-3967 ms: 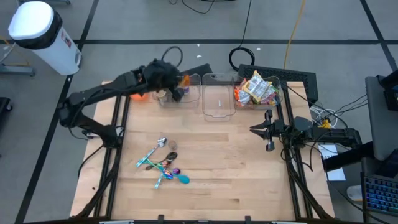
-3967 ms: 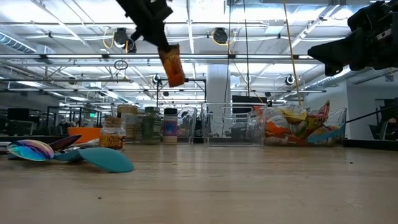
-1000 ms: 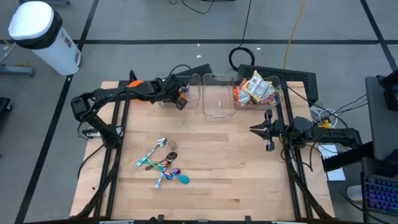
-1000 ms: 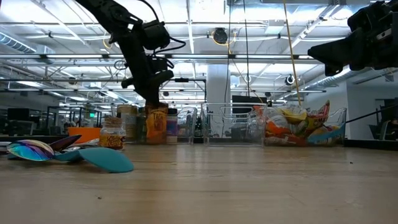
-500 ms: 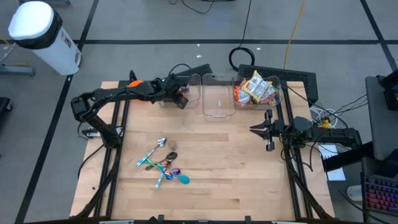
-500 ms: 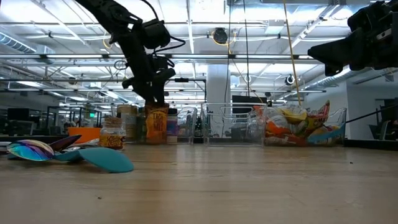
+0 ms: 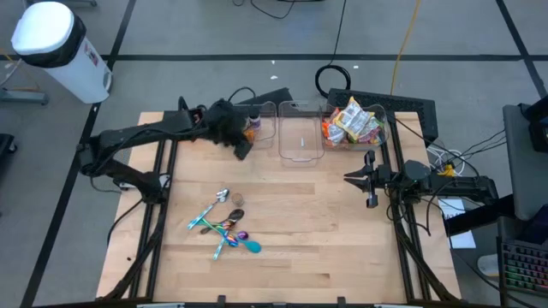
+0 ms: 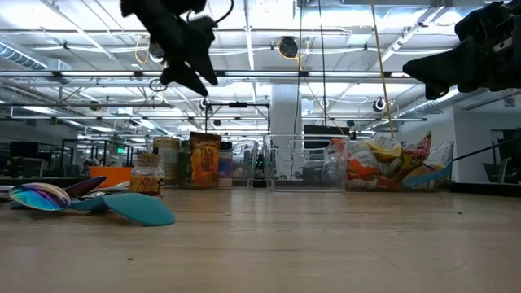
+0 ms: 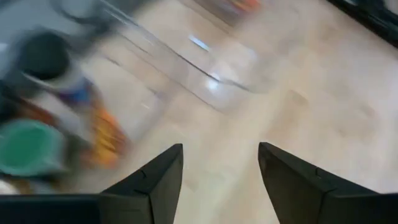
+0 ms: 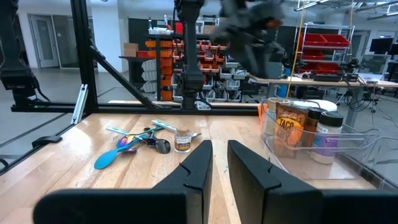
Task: Pick & Place Food Item
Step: Put the brown seasoning bottle into the left transparent bin
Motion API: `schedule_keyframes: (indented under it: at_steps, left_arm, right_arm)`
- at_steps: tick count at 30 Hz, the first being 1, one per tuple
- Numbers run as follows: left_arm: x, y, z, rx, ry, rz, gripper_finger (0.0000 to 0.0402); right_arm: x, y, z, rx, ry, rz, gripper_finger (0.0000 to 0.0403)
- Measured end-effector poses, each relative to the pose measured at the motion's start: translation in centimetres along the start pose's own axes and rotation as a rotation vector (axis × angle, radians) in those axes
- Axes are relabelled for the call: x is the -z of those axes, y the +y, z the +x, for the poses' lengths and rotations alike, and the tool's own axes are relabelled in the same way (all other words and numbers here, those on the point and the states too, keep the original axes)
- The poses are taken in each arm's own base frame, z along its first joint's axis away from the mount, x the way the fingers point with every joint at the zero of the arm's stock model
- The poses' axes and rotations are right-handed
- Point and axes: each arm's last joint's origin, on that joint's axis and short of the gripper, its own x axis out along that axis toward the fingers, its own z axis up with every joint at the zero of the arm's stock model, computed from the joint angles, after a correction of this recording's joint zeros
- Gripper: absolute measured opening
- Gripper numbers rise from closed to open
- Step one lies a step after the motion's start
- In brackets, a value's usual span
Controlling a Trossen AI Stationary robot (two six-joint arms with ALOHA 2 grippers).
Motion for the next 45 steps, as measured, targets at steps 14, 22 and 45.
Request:
schedule_keyframes:
  at_steps: [14,22,45]
  left_arm:
    - [8.2,-8.3,0.6,0.039,0.424,0.049,0.0187]
    - [10.4,-10.0,3.4,-0.126,0.456,-0.042,0.0247]
    - [12.4,-9.5,8.4,-0.246,0.609,0.011,0.0237]
  right_arm:
    - [0.0,0.0,0.0,0.0,-0.002,0.0,0.0043]
    - [0.0,0.0,0.0,0.0,-0.002,0.0,0.0043]
    - [0.0,0.0,0.0,0.0,-0.001,0.0,0.0043]
